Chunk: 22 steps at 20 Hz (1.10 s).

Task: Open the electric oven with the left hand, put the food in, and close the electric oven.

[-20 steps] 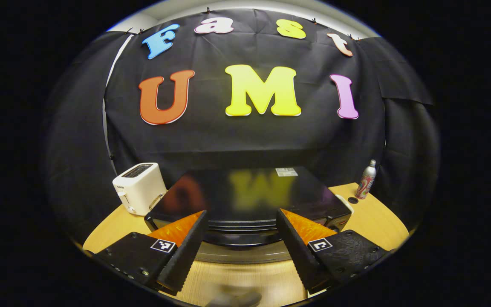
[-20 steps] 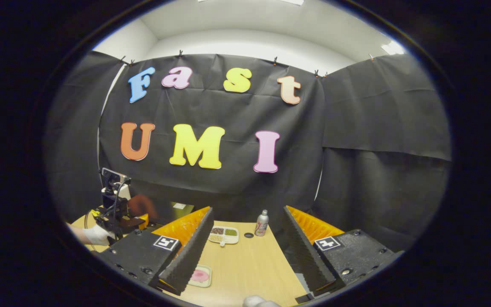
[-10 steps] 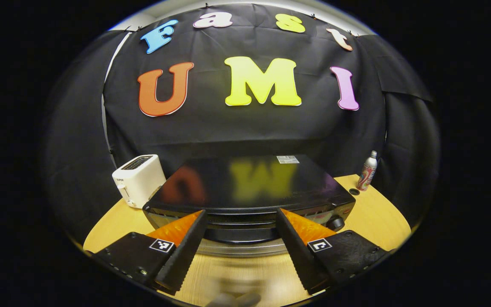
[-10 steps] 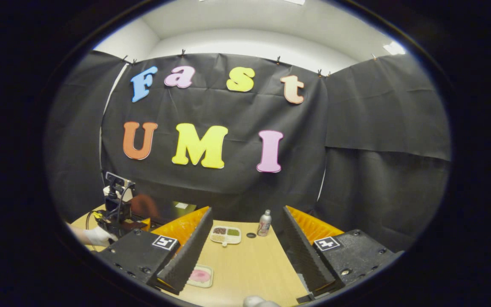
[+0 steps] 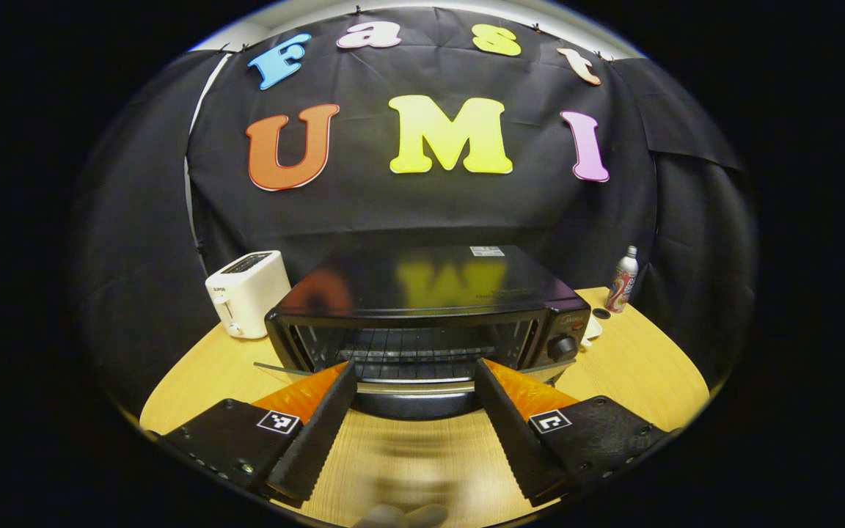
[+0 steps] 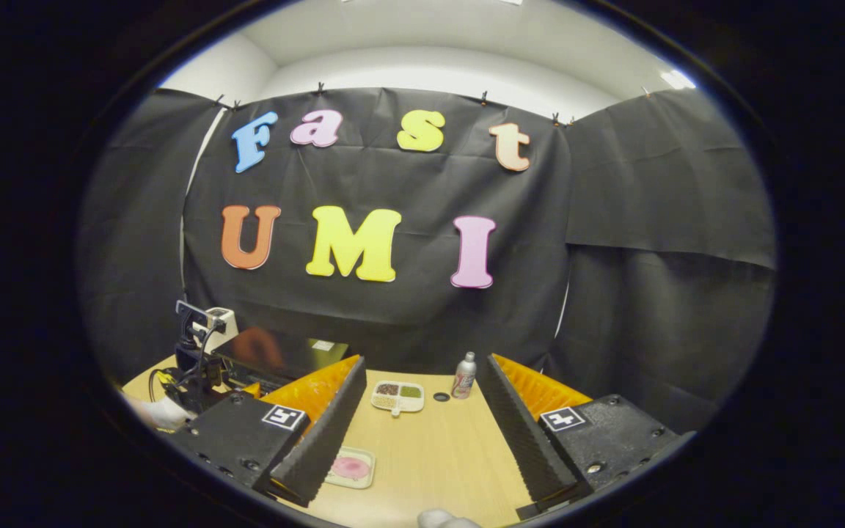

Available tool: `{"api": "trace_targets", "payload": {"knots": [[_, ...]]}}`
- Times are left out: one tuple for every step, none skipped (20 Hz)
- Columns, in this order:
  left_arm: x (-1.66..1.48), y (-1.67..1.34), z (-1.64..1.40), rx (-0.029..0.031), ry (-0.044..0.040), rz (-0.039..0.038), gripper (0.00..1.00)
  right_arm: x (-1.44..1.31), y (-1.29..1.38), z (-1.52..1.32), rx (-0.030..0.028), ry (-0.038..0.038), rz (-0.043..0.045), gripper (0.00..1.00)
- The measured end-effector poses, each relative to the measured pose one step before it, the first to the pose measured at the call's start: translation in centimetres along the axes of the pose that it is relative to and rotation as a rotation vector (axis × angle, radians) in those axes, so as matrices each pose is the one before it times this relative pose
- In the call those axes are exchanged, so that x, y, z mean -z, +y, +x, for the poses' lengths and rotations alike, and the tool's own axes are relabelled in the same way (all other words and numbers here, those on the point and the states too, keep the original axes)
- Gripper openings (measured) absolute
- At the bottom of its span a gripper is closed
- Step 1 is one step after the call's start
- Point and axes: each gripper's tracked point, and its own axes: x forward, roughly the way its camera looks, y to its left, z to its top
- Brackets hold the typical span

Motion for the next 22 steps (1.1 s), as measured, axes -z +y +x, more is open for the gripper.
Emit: {"api": "trace_targets", "payload": {"knots": [[0.475, -0.024, -0.374, -0.00056, 0.00609, 0.00387, 0.98, 0.121, 0.120, -0.179, -0.00350, 0.00037, 0.00245, 1.00], [0.566, -0.081, -0.463, 0.00041, 0.00286, 0.00217, 0.98, 0.113, 0.095, -0.204, -0.00282, 0.00318, -0.00187, 1.00], [0.441, -0.047, -0.317, 0.00218, 0.00730, 0.00091, 0.98, 0.066, 0.014, -0.162, -0.00058, 0.00184, -0.00334, 1.00], [0.559, -0.057, -0.332, 0.00210, 0.00542, 0.00072, 0.98, 0.187, -0.053, -0.247, -0.00158, 0.00007, -0.00287, 1.00], [0.552, -0.022, -0.264, 0.00221, 0.01017, -0.00226, 0.98, 0.093, 0.000, -0.197, -0.00007, 0.00275, -0.00139, 1.00], [0.596, 0.015, -0.328, 0.00162, 0.00723, -0.00019, 0.98, 0.214, 0.093, -0.164, -0.00123, 0.00232, 0.00077, 1.00], [0.536, -0.053, -0.289, 0.00174, 0.00682, -0.00192, 0.98, 0.010, 0.017, -0.190, 0.00025, 0.00084, 0.00313, 1.00], [0.473, -0.066, -0.157, 0.00110, 0.00281, 0.00040, 0.98, 0.200, 0.024, -0.173, -0.00088, 0.00349, 0.00065, 1.00], [0.476, -0.042, -0.163, 0.00178, 0.00130, -0.00213, 0.98, 0.261, 0.040, -0.174, -0.00015, 0.00395, -0.00187, 1.00], [0.385, -0.008, -0.240, 0.00258, -0.00205, 0.00191, 0.98, 0.183, 0.024, -0.098, -0.00013, 0.00508, -0.00263, 1.00], [0.482, -0.065, -0.172, 0.00319, 0.00672, -0.00343, 0.98, 0.274, 0.008, -0.100, -0.00084, 0.00542, -0.00132, 1.00], [0.531, -0.012, -0.149, 0.00468, 0.00667, -0.00558, 0.98, 0.239, 0.078, -0.125, -0.00014, 0.00846, -0.00033, 1.00], [0.567, -0.081, -0.024, -0.00062, 0.00561, -0.00544, 0.97, 0.221, -0.072, -0.094, 0.00269, 0.00692, 0.00272, 1.00], [0.498, 0.000, -0.180, 0.00036, 0.01058, 0.00280, 0.97, 0.143, 0.051, -0.070, -0.00052, 0.00224, 0.00475, 1.00], [0.492, -0.058, -0.163, -0.00017, 0.00400, 0.00231, 0.97, -0.021, 0.052, -0.031, 0.00079, -0.00087, 0.00469, 1.00], [0.473, -0.146, -0.010, -0.00068, 0.00840, 0.00203, 0.97, 0.229, 0.091, -0.004, -0.00108, 0.00411, 0.00152, 1.00], [0.567, -0.014, -0.095, -0.00097, 0.01306, 0.00214, 0.96, 0.065, 0.149, -0.038, -0.00248, 0.00120, -0.00049, 1.00], [0.764, -0.066, -0.102, 0.00005, 0.01261, -0.00028, 0.96, 0.071, 0.031, 0.041, 0.00190, -0.00121, -0.00184, 1.00], [0.568, -0.187, -0.008, 0.00182, 0.01485, 0.00035, 0.96, 0.009, 0.029, -0.035, 0.00015, 0.00011, -0.00334, 1.00], [0.677, -0.092, 0.036, 0.00086, 0.01406, 0.00023, 0.96, 0.182, 0.041, -0.051, 0.00015, 0.00222, -0.00141, 1.00], [0.696, -0.016, 0.058, 0.00066, 0.01634, -0.00003, 0.96, 0.143, 0.027, -0.046, 0.00053, 0.00259, 0.00094, 1.00], [0.624, -0.041, 0.053, 0.00073, 0.00660, 0.00184, 0.96, 0.159, 0.063, 0.021, -0.00024, 0.00402, 0.00144, 1.00]]}}
